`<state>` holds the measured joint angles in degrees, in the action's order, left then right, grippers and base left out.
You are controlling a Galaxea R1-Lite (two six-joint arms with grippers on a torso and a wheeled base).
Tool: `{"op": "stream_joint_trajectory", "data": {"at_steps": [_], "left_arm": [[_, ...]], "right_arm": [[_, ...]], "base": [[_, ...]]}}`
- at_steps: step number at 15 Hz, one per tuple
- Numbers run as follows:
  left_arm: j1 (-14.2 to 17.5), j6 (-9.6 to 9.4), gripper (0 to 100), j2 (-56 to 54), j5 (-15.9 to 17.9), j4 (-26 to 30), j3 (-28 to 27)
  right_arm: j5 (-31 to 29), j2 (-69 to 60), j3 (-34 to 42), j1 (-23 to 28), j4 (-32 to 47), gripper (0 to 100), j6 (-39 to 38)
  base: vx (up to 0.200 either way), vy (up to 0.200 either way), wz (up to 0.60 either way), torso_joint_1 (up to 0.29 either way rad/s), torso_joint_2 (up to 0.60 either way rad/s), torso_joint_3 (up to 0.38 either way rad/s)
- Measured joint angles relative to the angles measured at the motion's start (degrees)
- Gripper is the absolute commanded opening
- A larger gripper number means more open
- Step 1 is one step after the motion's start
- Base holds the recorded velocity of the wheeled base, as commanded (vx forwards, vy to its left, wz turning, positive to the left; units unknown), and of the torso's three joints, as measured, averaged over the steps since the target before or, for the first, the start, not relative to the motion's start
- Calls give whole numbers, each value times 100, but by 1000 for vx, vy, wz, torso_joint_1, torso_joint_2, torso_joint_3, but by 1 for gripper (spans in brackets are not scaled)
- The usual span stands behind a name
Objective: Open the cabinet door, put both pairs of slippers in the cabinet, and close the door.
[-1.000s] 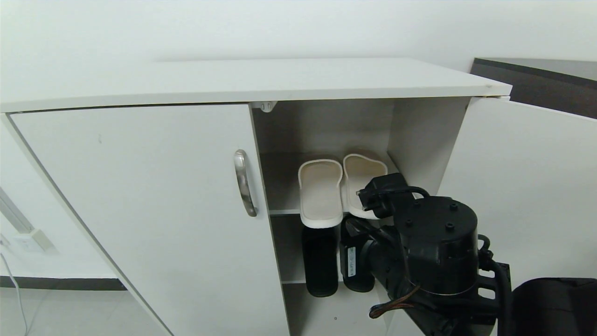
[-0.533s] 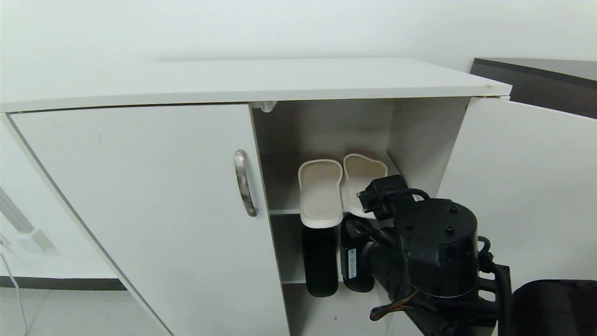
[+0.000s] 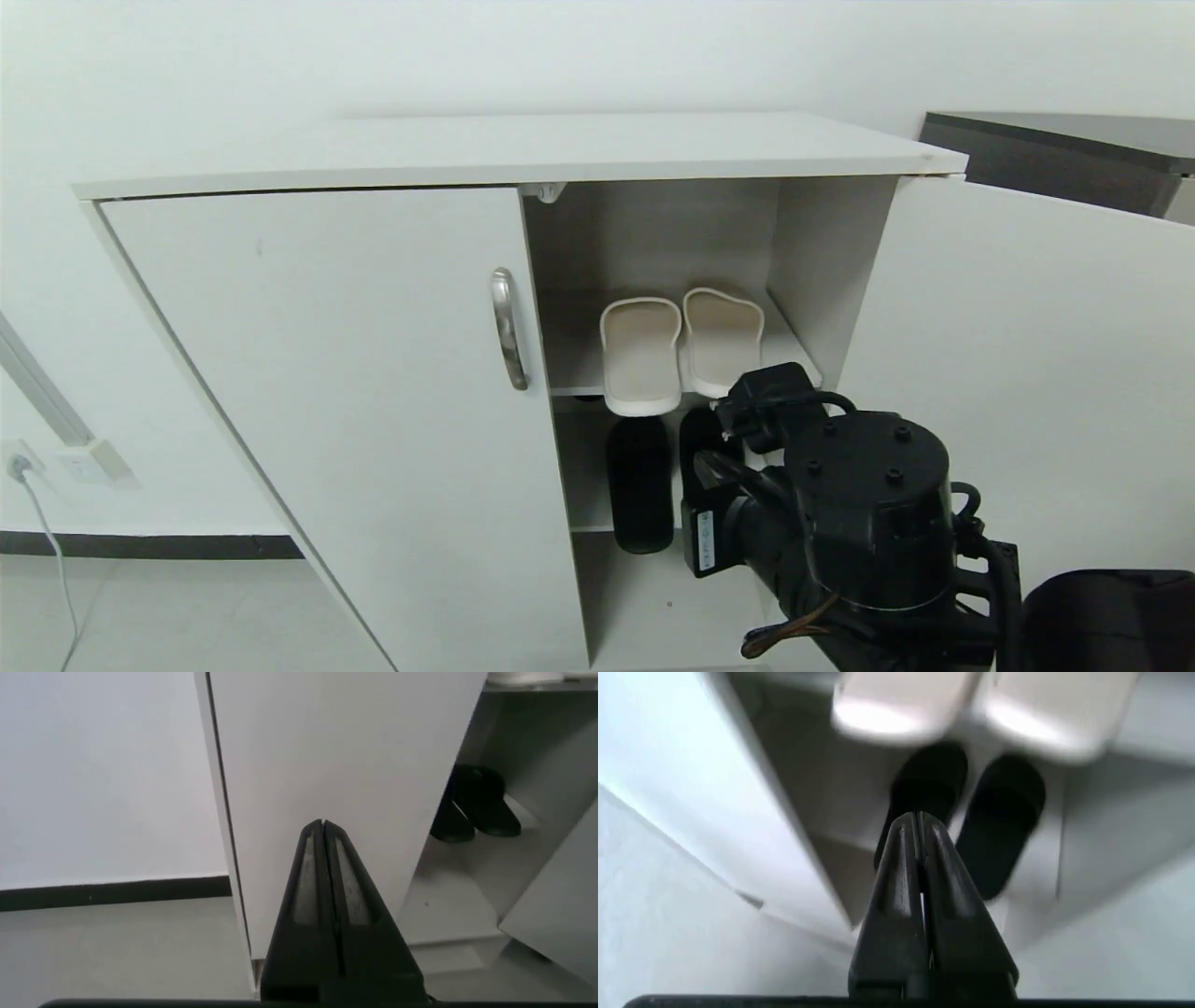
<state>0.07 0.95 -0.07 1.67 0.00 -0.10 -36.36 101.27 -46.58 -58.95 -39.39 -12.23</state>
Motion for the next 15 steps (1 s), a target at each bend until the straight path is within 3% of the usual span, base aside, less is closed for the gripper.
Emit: {"op": "stream_joint_trajectory", "data": {"at_steps": [9,15], "left_arm": [[0,2,0,0,-6,0,0],[0,9,0,0,-9,0,-1]], "right_arm": [[13,133,94,83,-121,0,7],[133,284,151,271,-141,0,13]], "base": [[-200,0,0,3,2,3],[0,0,0,0,0,0]]}}
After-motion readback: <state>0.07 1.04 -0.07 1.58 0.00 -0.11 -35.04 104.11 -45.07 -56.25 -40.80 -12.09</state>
